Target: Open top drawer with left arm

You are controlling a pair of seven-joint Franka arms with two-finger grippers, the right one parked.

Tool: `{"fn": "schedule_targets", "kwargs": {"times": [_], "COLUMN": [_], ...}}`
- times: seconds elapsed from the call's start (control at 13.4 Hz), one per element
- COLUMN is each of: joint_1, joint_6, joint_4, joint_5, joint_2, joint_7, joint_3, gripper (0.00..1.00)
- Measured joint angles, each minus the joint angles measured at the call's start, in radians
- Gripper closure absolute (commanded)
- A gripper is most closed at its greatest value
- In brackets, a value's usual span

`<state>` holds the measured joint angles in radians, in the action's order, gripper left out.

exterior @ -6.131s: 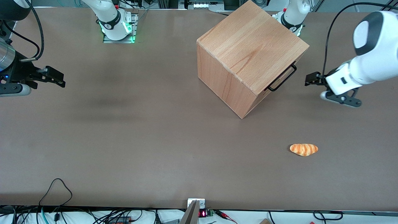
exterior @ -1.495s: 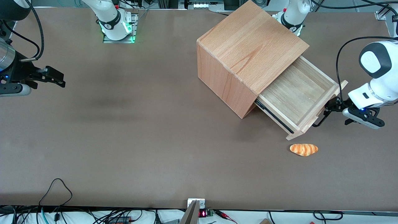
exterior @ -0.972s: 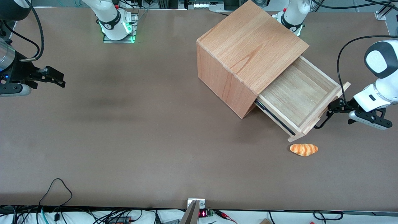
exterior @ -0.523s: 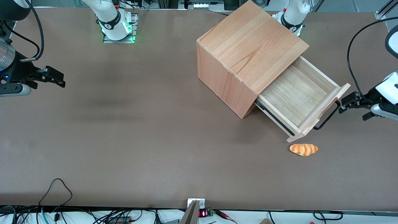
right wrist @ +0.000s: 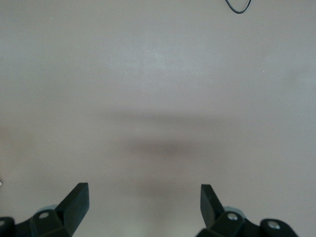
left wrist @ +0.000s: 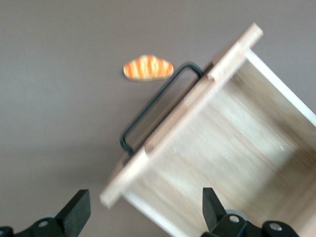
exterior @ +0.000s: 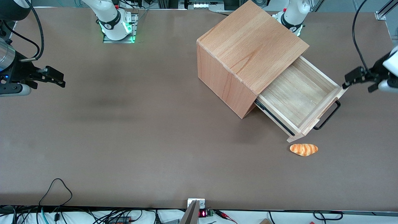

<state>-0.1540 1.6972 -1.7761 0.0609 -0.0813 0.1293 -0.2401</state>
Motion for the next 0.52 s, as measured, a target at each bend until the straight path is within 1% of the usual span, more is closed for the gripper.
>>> {"fn": "schedule_targets", "kwargs": {"times": [0.15, 0.22, 0.52], "joint_1": [0.0, 0.0, 0.001], "joint_6": [-0.09, -0.107, -0.111], "joint_4": [0.026, 0.033, 0.035], "joint_5": [-0.002, -0.002, -0.031], "joint_2": [-0.02, -0.023, -0.019], "joint_7": [-0.042, -0.049, -0.056], "joint_3": [0.004, 0.003, 0.002], "gripper": [0.0, 0.0, 0.0]}}
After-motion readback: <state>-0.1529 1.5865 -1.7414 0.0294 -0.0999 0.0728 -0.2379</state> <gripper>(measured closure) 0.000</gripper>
